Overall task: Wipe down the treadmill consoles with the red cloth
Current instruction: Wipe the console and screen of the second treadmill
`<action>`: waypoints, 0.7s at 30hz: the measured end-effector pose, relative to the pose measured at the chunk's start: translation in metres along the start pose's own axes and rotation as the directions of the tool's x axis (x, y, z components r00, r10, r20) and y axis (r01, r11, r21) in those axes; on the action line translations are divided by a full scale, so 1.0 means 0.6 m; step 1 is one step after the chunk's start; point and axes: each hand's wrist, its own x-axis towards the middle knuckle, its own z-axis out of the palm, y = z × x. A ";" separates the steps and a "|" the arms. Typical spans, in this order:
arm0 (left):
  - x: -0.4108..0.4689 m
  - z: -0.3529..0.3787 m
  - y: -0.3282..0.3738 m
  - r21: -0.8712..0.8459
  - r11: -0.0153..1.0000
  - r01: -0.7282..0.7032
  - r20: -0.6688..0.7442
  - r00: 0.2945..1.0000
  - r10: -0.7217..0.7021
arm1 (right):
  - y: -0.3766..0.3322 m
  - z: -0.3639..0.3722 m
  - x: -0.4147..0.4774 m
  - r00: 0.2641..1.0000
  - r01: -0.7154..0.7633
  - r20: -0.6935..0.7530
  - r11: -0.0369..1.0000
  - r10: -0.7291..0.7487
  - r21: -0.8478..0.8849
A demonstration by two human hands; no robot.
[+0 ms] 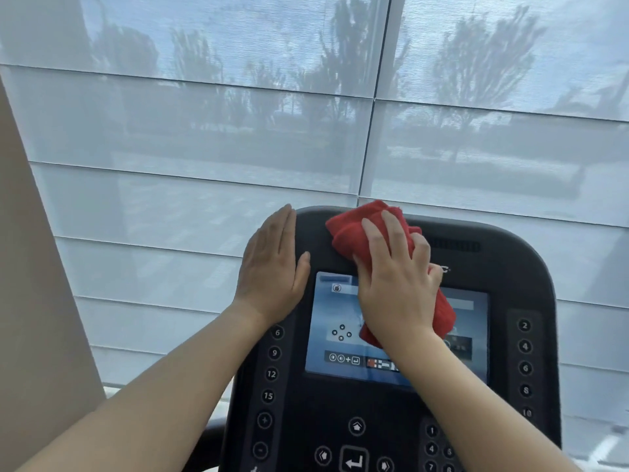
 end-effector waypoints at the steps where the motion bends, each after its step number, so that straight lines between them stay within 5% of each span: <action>1: 0.007 -0.003 0.004 0.029 0.998 -0.051 0.026 0.998 0.050 | 0.015 -0.005 -0.001 1.000 -0.017 -0.003 1.000 0.017 0.006; 9: 0.098 0.019 0.115 0.112 0.918 -0.380 0.219 0.911 0.350 | 0.129 -0.045 0.034 0.968 -0.249 -0.026 0.969 0.249 0.000; 21: 0.099 0.065 0.166 0.058 0.955 -0.290 0.057 0.956 0.287 | 0.186 -0.053 0.043 0.946 -0.319 -0.054 0.948 0.319 0.011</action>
